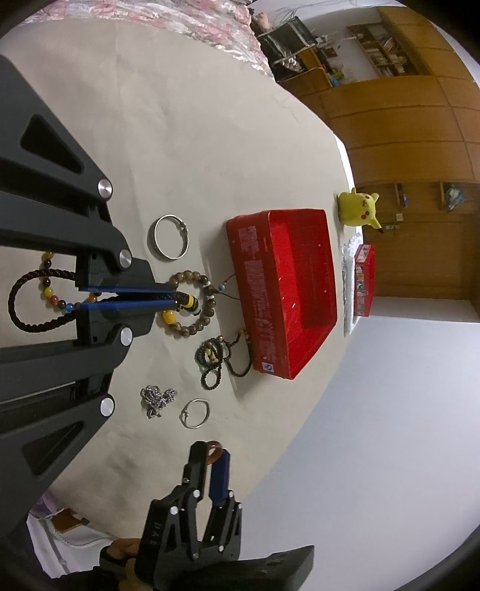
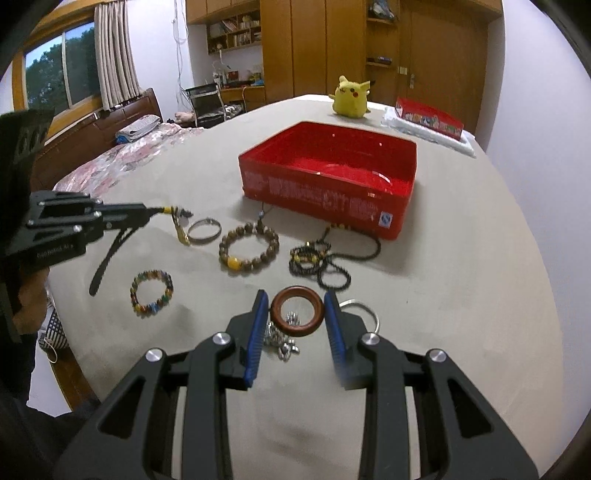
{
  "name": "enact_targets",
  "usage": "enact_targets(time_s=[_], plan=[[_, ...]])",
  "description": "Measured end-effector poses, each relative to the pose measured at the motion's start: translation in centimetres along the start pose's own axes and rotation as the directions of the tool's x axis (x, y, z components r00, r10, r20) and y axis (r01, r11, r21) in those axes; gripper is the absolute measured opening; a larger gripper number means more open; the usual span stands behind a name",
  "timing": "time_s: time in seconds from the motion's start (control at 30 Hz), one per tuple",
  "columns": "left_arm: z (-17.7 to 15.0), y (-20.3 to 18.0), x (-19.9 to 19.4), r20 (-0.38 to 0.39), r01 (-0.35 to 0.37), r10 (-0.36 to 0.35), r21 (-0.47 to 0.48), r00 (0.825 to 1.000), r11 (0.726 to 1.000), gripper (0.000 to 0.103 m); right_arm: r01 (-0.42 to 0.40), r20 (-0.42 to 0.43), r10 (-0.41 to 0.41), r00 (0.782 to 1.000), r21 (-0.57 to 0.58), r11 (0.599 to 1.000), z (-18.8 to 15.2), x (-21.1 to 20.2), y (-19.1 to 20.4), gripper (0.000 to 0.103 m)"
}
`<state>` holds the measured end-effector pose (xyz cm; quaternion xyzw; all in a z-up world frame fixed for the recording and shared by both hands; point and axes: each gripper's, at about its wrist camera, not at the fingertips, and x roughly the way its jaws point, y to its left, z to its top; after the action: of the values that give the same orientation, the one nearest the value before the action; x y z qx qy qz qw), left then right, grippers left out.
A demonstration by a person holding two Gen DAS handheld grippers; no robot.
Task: Organize jewelry
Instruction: 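Carry the ring with the right tool into the red tray while the left tool releases the strand there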
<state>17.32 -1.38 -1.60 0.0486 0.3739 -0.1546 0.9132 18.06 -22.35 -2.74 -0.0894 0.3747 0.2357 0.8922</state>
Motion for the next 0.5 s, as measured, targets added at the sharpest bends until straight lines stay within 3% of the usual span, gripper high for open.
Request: enact_targets(time_s=[0.5], plan=[[1.3, 0.1, -0.4, 0.016, -0.013, 0.013, 0.022, 1.000, 1.000, 0.003, -0.002, 0.024, 0.002, 1.000, 0.009, 1.000, 2.4, -0.8, -0.9, 0.030]])
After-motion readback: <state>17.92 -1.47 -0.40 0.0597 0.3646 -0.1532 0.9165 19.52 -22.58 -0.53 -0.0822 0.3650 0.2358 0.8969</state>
